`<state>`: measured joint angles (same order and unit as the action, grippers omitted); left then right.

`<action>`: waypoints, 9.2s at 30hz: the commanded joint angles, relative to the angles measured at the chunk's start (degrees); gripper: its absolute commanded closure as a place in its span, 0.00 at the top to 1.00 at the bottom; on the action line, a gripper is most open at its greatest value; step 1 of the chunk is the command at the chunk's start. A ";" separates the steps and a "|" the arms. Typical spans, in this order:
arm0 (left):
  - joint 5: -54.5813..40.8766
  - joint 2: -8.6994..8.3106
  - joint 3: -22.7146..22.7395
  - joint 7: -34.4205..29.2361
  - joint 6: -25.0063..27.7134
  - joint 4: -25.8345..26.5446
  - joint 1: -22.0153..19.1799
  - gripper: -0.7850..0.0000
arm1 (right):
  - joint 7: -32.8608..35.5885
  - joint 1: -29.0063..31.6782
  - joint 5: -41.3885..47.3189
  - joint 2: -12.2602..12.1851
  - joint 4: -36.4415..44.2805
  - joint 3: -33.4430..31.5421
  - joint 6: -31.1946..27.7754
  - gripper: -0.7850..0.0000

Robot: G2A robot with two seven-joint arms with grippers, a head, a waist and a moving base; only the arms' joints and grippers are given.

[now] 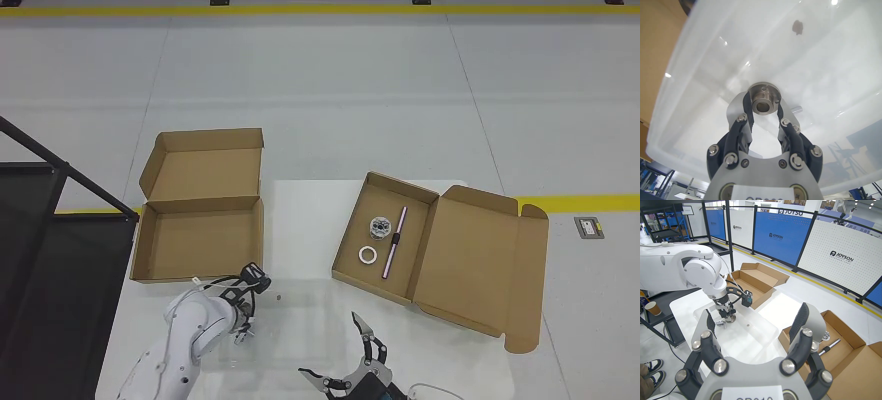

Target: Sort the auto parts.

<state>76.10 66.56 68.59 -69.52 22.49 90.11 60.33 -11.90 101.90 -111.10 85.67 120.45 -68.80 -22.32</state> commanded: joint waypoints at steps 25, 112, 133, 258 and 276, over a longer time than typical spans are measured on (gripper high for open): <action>-5.04 -2.17 7.49 1.35 5.81 21.89 10.87 0.00 | 0.00 0.00 0.00 0.00 0.00 0.00 0.00 1.00; -19.31 -6.08 21.66 7.02 3.72 4.50 -6.08 0.73 | 0.00 0.00 0.00 0.00 0.00 0.00 0.00 1.00; -7.53 -13.82 11.55 8.78 21.06 27.91 16.91 1.00 | 0.00 0.00 0.00 0.00 0.00 0.00 0.00 1.00; -28.81 -4.09 -15.48 26.45 6.18 -52.80 -40.02 0.00 | 0.00 0.00 0.00 0.00 0.00 0.00 0.00 1.00; -27.51 -1.77 -18.26 30.71 10.59 -59.97 -43.97 0.56 | 0.00 0.00 0.00 0.00 0.00 0.00 0.00 1.00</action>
<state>48.68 64.96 50.07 -39.16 32.41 29.87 16.38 -11.90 101.90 -111.10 85.67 120.45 -68.80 -22.32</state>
